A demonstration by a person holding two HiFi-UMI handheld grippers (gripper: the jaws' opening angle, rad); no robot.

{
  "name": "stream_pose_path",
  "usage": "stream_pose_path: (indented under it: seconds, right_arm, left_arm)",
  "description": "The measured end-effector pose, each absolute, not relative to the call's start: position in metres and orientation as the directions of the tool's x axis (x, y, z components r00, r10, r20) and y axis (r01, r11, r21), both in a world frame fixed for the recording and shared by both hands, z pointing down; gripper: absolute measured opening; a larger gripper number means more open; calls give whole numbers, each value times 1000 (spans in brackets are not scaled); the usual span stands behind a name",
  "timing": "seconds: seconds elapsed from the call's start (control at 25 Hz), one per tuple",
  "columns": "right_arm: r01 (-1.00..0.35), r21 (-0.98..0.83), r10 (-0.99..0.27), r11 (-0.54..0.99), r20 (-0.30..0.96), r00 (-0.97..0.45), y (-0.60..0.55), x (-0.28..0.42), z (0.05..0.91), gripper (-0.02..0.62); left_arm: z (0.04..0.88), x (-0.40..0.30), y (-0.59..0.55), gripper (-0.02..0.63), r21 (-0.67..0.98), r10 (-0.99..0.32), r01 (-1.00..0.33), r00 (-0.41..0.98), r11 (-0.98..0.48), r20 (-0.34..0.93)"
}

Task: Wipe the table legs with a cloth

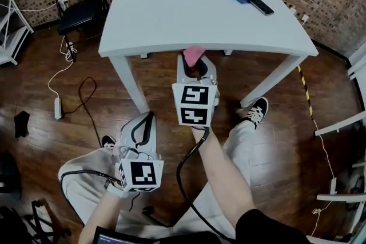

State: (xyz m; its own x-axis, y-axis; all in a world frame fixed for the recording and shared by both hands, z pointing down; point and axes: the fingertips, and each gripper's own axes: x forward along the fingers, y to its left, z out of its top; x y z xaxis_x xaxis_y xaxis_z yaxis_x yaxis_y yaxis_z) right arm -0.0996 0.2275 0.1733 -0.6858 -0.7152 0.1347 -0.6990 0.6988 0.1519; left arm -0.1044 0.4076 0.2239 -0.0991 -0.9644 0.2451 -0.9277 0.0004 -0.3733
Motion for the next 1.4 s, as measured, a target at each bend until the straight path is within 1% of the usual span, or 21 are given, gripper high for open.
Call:
stream_pose_path:
  seconds: [0.16,0.24,0.36,0.52,0.64,0.76,0.92,1.0,1.2,1.28,1.4]
  right_arm:
    - [-672,136,-686,728,139,-714,283,-177,173,104]
    - [-672,144,-687,727,143,-712,302,-204,172,114]
    - [-696,119,-706,708,145,-693,313,-217,171,112]
    - [-631,102,-640,769,126,-758,340,-239,167,106]
    - [-565,15,-564,825,94,-821,355,-252,161,106]
    - [-486,-116,-485,866,34,-874,364,-256,159,106]
    - [-404,-302,-438,863,-51,-898,366,-254,163,104]
    - [-401,-352,-448,846,-60,-892,362,-253,169,104]
    - [-448,-401,-492,799,-7,-871,351,-251,189,103]
    - [-469,-423,-522,775,-10,-853,347,-251,192,104]
    - [-465,-507,-550,726,-22,-835,341,-248,200,104]
  left_arm:
    - [227,-166,470,2,-350,-959,-936,-133,38,251]
    - [230,-194,493,2,-343,-953,-938,-154,57,263]
    - [226,-224,508,2,-353,-951,-934,-155,54,267]
    - [214,-247,510,2,-365,-957,-931,-122,18,262]
    - [202,-250,504,2,-376,-964,-926,-85,-18,254]
    - [190,-242,504,2,-376,-968,-924,-27,-70,248]
    - [192,-246,517,2,-389,-963,-913,11,-119,268]
    - [194,-254,520,2,-390,-962,-912,18,-128,273]
    - [210,-271,516,2,-331,-964,-936,29,-118,263]
    - [225,-279,509,2,-304,-960,-944,44,-131,276]
    - [248,-294,498,2,-274,-959,-951,62,-140,277]
